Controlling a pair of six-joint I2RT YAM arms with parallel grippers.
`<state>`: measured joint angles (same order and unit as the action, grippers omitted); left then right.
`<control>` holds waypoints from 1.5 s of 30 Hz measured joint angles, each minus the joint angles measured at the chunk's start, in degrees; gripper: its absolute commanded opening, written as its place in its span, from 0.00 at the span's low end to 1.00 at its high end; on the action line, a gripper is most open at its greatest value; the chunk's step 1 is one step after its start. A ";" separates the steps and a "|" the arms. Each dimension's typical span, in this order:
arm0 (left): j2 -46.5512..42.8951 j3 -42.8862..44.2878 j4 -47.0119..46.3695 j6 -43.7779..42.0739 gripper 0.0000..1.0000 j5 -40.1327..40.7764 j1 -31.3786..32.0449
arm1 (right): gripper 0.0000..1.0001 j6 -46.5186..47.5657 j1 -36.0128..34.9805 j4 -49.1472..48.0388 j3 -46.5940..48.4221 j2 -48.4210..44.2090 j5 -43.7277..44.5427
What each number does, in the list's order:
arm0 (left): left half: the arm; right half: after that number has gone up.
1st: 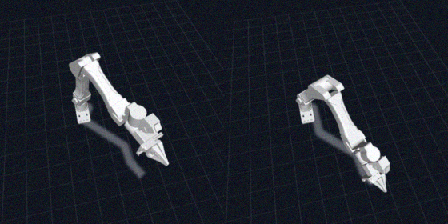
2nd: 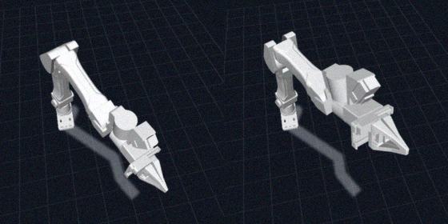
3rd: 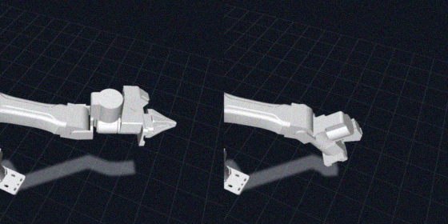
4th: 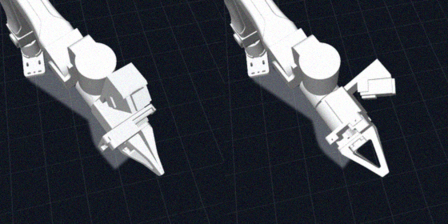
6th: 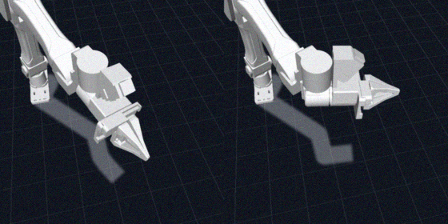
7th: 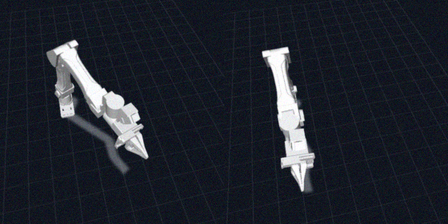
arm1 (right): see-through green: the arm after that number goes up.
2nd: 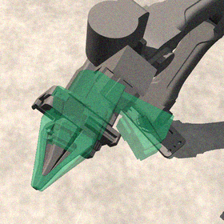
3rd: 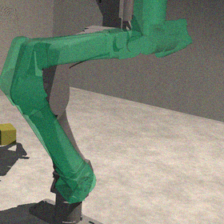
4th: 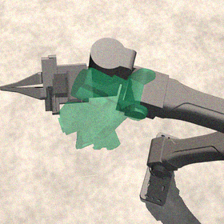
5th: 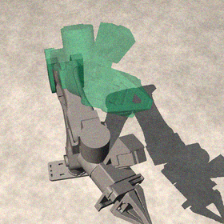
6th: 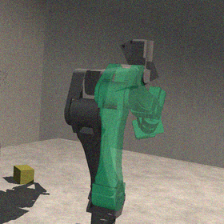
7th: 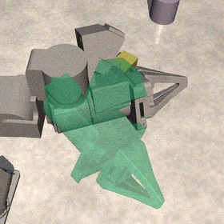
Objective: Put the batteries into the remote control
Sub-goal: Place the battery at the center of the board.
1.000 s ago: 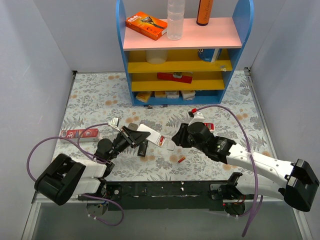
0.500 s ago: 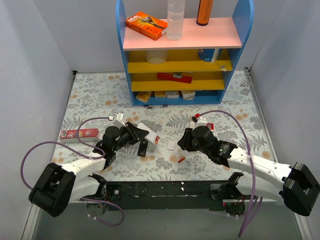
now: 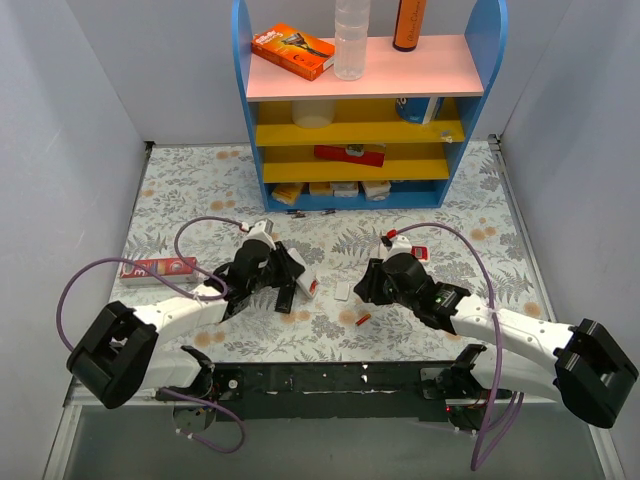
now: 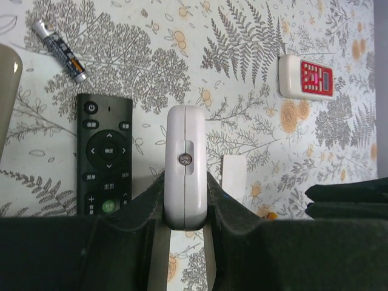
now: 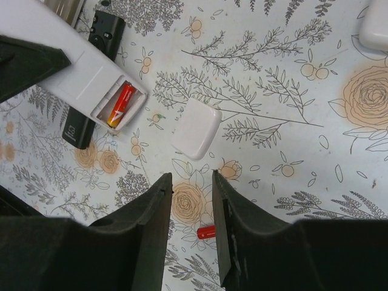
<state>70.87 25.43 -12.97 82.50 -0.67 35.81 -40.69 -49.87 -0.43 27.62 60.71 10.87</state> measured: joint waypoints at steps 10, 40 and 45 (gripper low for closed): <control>5.51 9.90 7.98 -6.23 0.00 13.66 10.60 | 0.40 0.26 0.37 -1.25 -0.52 0.94 -1.70; 24.63 29.70 30.21 -12.87 0.00 56.76 32.44 | 0.43 0.61 1.05 -2.58 -2.95 2.56 -3.82; 17.18 25.24 30.47 -11.52 0.00 51.21 30.29 | 0.61 3.65 1.05 -5.09 -3.45 1.70 -5.84</control>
<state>88.05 50.68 17.50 70.98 50.54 66.11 -37.04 -48.82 -5.52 24.16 62.41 5.04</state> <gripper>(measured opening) 0.201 0.500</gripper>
